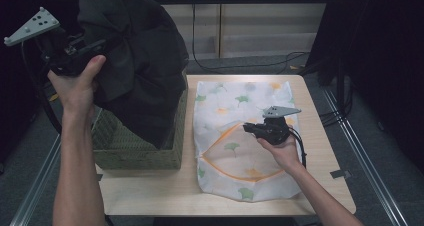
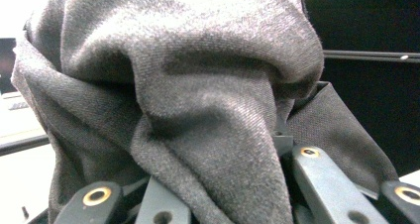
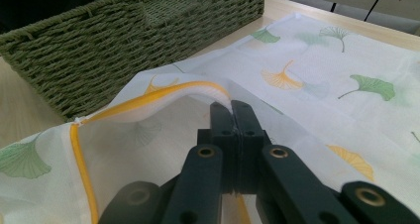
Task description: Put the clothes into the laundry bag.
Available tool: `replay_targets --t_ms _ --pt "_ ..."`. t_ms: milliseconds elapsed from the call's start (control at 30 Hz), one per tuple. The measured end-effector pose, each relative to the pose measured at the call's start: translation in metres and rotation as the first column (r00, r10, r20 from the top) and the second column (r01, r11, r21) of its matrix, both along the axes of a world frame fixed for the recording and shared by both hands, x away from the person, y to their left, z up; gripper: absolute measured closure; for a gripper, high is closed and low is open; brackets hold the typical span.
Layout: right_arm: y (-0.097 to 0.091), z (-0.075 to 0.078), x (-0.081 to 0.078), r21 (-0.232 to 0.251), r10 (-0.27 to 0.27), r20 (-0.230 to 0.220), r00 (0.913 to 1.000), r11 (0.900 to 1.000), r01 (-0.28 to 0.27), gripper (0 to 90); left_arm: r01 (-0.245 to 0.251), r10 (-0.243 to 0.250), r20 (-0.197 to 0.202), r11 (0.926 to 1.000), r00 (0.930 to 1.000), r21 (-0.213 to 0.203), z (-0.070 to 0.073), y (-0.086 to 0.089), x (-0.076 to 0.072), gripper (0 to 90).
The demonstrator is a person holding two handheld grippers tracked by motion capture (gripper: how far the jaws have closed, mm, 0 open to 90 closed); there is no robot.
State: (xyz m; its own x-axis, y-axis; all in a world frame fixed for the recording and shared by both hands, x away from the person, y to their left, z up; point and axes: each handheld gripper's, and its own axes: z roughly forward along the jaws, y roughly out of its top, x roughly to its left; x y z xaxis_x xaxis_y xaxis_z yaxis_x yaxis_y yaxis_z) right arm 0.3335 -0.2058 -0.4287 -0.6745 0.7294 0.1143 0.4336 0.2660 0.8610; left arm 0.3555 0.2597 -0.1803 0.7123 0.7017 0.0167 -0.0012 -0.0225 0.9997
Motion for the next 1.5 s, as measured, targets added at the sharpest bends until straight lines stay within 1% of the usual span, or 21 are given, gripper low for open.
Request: replay_targets --t_ms 67,167,333,367,400,467,533,567,600,700,867,1000,1033,1067,1133,1200,1233,1333,1367,1433,1500 --pt "0.0 0.0 0.0 0.0 -0.001 -0.001 1.0 1.0 0.001 90.0 0.01 -0.01 0.017 0.9999 0.9998 -0.002 0.005 -0.003 -0.003 72.7" --pt "0.0 -0.001 0.0 -0.001 0.001 -0.002 1.0 1.0 -0.001 90.0 0.025 -0.025 0.028 0.9997 0.9993 -0.004 0.012 -0.008 -0.008 72.7" --pt "0.001 -0.001 0.0 -0.004 0.003 0.0 1.0 1.0 -0.003 90.0 0.06 -0.059 0.047 0.9978 0.9972 -0.027 0.022 -0.016 -0.014 72.6" --pt "0.001 -0.001 0.0 -0.003 0.008 0.0 1.0 1.0 -0.008 90.0 0.068 -0.067 0.052 0.9976 0.9964 -0.016 0.024 -0.018 -0.015 72.6" --pt "0.001 -0.001 0.0 -0.005 0.004 0.002 1.0 1.0 -0.004 90.0 0.071 -0.07 0.051 0.9972 0.9962 -0.021 0.024 -0.021 -0.016 72.6" --pt "0.001 -0.001 0.0 -0.004 0.003 0.0 1.0 1.0 -0.003 90.0 0.089 -0.089 0.057 0.996 0.9945 -0.006 0.025 -0.026 -0.019 72.6" --pt "0.0 -0.001 0.0 -0.003 0.004 -0.001 1.0 1.0 -0.004 90.0 0.11 -0.109 0.056 0.9938 0.9924 -0.014 0.024 -0.03 -0.022 72.6" --pt "0.0 -0.001 0.0 -0.001 0.002 -0.001 1.0 1.0 -0.002 90.0 0.118 -0.116 0.056 0.9927 0.9916 -0.026 0.021 -0.034 -0.024 72.6" --pt "0.0 -0.001 0.0 -0.002 0.004 -0.001 1.0 1.0 -0.004 90.0 0.119 -0.117 0.064 0.9924 0.9911 -0.03 0.019 -0.037 -0.025 72.6" --pt "0.001 -0.001 0.0 -0.003 0.008 -0.002 1.0 1.0 -0.008 90.0 0.15 -0.148 0.066 0.9884 0.9867 -0.021 0.016 -0.047 -0.029 72.6" --pt "0.002 -0.001 0.001 -0.003 0.014 -0.001 0.9999 0.9999 -0.014 90.0 0.222 -0.218 0.075 0.9741 0.973 -0.044 0.015 -0.065 -0.036 72.5" --pt "0.001 -0.001 0.001 0.003 0.014 -0.001 0.9999 0.9999 -0.014 90.0 0.258 -0.254 0.081 0.9647 0.9639 -0.052 0.013 -0.08 -0.039 72.4" --pt "0.001 -0.001 0.001 0.005 0.016 -0.002 0.9999 0.9999 -0.016 90.0 0.267 -0.263 0.084 0.9626 0.9612 -0.046 0.012 -0.083 -0.039 72.4" --pt "0.001 -0.001 0.002 0.008 0.014 -0.004 0.9999 0.9999 -0.014 90.0 0.282 -0.277 0.08 0.9583 0.9574 -0.048 0.011 -0.089 -0.04 72.4" --pt "0.0 -0.001 0.001 0.009 0.011 -0.004 0.9999 0.9999 -0.011 90.0 0.292 -0.288 0.076 0.9553 0.9547 -0.049 0.009 -0.096 -0.039 72.3" --pt "0.0 -0.001 0.001 0.011 0.013 -0.005 0.9999 0.9999 -0.012 90.0 0.313 -0.31 0.066 0.9486 0.9483 -0.044 0.007 -0.106 -0.038 72.3" --pt "0.0 -0.001 0.002 0.012 0.014 -0.004 0.9999 0.9998 -0.014 90.0 0.317 -0.314 0.062 0.9476 0.9474 -0.042 0.006 -0.111 -0.038 72.3" --pt "0.0 -0.001 0.002 0.014 0.014 -0.005 0.9999 0.9998 -0.014 90.0 0.347 -0.345 0.056 0.9366 0.937 -0.045 0.003 -0.125 -0.037 72.2" --pt "0.0 -0.001 0.002 0.015 0.014 -0.005 0.9999 0.9998 -0.014 90.0 0.353 -0.35 0.056 0.9347 0.9349 -0.043 0.002 -0.128 -0.036 72.2" --pt "0.0 0.0 0.002 0.018 0.015 -0.005 0.9999 0.9997 -0.015 90.0 0.371 -0.368 0.054 0.9271 0.9281 -0.053 -0.002 -0.137 -0.036 72.2" --pt "-0.001 0.0 0.001 0.019 0.017 -0.006 0.9998 0.9997 -0.017 90.0 0.382 -0.379 0.053 0.9223 0.9237 -0.058 -0.007 -0.145 -0.037 72.2"
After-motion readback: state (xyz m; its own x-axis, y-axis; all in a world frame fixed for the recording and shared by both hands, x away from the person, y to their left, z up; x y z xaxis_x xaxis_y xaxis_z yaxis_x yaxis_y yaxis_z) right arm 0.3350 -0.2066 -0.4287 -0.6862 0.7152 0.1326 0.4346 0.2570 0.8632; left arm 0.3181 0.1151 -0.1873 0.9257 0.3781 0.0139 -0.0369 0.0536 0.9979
